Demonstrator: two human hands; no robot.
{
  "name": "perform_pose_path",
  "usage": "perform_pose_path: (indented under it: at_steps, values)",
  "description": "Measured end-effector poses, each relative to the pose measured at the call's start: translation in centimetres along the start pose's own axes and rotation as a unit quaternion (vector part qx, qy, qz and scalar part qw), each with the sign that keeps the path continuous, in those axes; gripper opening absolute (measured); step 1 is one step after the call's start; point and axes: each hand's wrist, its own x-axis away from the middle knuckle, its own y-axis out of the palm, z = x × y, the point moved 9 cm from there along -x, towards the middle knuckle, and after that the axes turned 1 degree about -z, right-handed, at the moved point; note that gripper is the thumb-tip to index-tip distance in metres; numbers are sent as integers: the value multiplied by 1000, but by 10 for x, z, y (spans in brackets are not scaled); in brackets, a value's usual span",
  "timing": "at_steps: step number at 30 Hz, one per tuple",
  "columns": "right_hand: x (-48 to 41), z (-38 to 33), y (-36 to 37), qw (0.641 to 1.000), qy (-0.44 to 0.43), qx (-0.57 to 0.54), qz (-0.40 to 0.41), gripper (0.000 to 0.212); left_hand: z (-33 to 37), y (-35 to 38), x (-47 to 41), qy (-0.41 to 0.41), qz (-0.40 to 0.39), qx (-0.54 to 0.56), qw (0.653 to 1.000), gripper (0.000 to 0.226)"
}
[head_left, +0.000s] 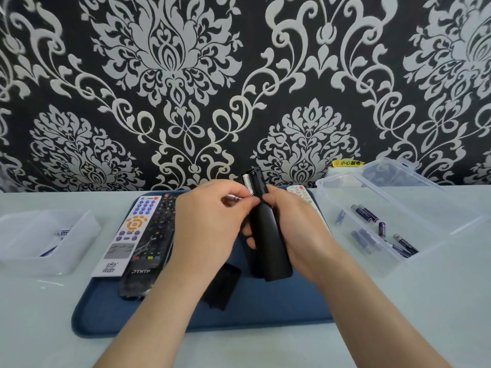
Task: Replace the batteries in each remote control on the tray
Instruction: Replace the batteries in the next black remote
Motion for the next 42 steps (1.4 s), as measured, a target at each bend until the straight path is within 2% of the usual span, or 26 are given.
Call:
perform_pose_path:
  at_steps: [2,6,8,13,16,18,23,25,27,30,34,35,37,40,42]
  values:
    - [-1,0,-1,1000,0,-9,5,31,5,1,0,55,-3,-40,998,8]
    - [-2,0,-5,999,4,-41,23,33,19,9,7,125,-41,-81,988,29]
    - [-2,-1,-6,999,-2,-42,25,34,21,7,8,120,-36,-64,990,32]
    - [0,-1,-2,999,-22,16,19,32,9,-11,0,18,40,10,999,25]
    - [1,-1,5,999,-29,23,16,32,18,-17,3,54,75,17,996,14]
    - [1,-1,8,999,-34,17,14,32,20,-12,7,84,66,12,994,13]
    - [4,-5,1,998,-37,-3,42,29,12,13,5,29,-75,44,996,25]
    - [6,-7,0,998,-38,0,44,28,15,15,6,18,-95,73,993,28]
    - [8,-8,3,998,-43,18,39,32,12,11,3,-1,-81,92,992,25]
    - [8,-7,8,996,-55,58,31,39,2,3,-4,-7,-46,49,998,21]
    - [10,-13,18,991,-86,105,15,36,3,-12,-6,51,5,-19,998,25]
    - [11,-14,19,989,-91,114,12,35,1,-13,-7,43,9,-14,999,30]
    - [13,-13,23,988,-92,124,-2,33,-17,-11,-8,-52,-24,79,995,46]
    - [13,-7,32,987,-81,134,-29,31,-37,6,-6,-189,-105,282,935,53]
    - [13,-6,34,986,-74,141,-45,27,-42,6,-4,-213,-109,304,922,47]
